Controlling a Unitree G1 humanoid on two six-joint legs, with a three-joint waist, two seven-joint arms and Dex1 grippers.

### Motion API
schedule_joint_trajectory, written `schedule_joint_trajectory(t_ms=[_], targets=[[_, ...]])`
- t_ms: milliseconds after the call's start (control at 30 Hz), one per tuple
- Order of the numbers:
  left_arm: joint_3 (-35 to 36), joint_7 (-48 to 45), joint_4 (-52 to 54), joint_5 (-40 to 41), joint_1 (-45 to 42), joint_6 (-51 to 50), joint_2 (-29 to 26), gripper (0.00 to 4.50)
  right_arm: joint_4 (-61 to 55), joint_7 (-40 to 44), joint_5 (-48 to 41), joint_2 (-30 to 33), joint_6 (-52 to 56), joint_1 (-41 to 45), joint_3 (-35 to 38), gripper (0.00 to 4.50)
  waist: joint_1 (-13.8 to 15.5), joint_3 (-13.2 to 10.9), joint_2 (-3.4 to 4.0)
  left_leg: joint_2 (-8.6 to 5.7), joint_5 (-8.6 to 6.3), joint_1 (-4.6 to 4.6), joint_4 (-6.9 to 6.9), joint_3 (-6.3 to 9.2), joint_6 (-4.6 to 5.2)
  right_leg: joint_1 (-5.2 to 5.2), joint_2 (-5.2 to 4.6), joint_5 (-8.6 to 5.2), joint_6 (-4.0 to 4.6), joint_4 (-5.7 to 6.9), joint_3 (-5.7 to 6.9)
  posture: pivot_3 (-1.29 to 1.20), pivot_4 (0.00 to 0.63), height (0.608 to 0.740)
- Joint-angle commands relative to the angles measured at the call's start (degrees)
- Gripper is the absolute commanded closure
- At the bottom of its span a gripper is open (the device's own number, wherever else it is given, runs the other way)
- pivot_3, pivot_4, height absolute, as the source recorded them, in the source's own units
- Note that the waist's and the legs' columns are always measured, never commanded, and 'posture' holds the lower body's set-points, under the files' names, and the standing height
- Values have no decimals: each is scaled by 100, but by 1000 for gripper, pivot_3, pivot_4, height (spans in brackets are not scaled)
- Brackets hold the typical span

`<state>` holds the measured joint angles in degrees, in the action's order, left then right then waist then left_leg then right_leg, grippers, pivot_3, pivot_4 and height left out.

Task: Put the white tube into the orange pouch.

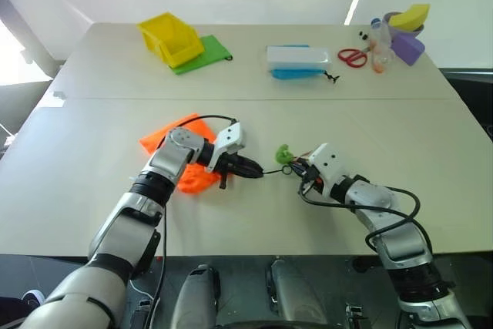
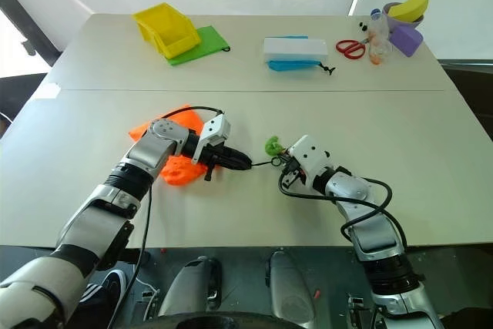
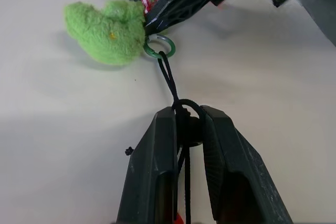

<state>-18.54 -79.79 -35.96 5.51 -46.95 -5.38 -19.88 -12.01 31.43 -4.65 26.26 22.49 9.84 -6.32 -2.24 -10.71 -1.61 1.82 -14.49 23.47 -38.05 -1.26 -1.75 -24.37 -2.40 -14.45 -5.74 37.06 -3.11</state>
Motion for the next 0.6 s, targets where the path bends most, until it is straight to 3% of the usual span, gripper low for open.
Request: schedule_joint_trajectory(t_ms=[33, 233, 600], targets=[[-95, -171, 632, -183, 154, 300, -354, 4088, 186, -399, 193, 46, -194, 160, 371, 4500, -12, 0, 0, 0, 0, 0, 0, 0, 0, 0, 0, 0, 0, 0, 0, 0, 150, 740], [-269, -355, 1509, -410, 509, 178, -1044, 4088, 892, -1002, 516, 177, -302, 502, 688, 4500, 30, 0, 0, -1, 0, -1, 0, -3, 0, 1, -5, -2, 5, 1, -1, 0, 150, 740], [51, -793, 3361, 142, 1817, -407, -2634, 4088, 1594, -1499, 791, 512, -410, 778, 838, 4500, 0, 0, 2, 0, 0, 1, 4, -4, 1, -1, -8, -5, 8, 1, 0, 0, 150, 740]])
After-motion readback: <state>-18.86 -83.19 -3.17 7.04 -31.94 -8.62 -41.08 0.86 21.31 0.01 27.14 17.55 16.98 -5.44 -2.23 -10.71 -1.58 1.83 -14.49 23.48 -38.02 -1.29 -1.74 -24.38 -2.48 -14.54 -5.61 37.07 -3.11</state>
